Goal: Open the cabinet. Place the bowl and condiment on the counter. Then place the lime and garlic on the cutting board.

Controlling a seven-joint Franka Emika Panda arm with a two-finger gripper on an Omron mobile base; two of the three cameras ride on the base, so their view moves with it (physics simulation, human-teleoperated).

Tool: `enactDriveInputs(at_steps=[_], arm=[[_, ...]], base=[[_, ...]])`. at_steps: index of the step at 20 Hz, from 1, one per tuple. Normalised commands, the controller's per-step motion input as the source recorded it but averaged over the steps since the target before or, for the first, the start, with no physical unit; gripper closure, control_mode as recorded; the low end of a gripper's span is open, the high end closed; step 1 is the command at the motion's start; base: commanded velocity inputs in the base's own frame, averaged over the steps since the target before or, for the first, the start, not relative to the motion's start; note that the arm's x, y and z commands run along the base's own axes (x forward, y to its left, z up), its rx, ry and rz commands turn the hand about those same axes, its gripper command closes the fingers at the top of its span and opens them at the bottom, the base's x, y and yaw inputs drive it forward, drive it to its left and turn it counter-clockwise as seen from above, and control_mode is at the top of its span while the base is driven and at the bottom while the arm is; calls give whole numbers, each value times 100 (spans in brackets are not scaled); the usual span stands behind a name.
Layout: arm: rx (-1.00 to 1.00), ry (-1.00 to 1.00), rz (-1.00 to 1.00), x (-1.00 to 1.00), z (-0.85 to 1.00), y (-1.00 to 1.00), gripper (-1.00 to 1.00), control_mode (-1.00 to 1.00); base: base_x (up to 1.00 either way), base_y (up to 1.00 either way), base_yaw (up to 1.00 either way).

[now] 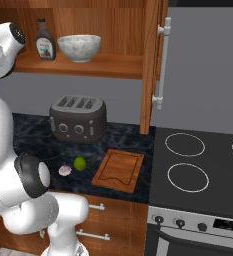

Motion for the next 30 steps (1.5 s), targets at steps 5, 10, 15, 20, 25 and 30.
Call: enactDriveInputs(at_steps=[5, 10, 15, 20, 25, 30], arm=[[-5, -14, -19, -14, 1, -50, -100, -100], [-6, -6, -27, -14, 5, -44, -100, -100], [-3, -4, -27, -13, 23, -46, -100, -100], [-2, -5, -23, -2, 30, -43, -100, -100], [-6, -6, -20, -6, 13, -43, -100, -100], [-9, -7, -14, 0, 0, -35, -100, -100]], base=[[0, 0, 0], [0, 0, 0], [0, 0, 0], [0, 0, 0], [0, 0, 0], [0, 0, 0]])
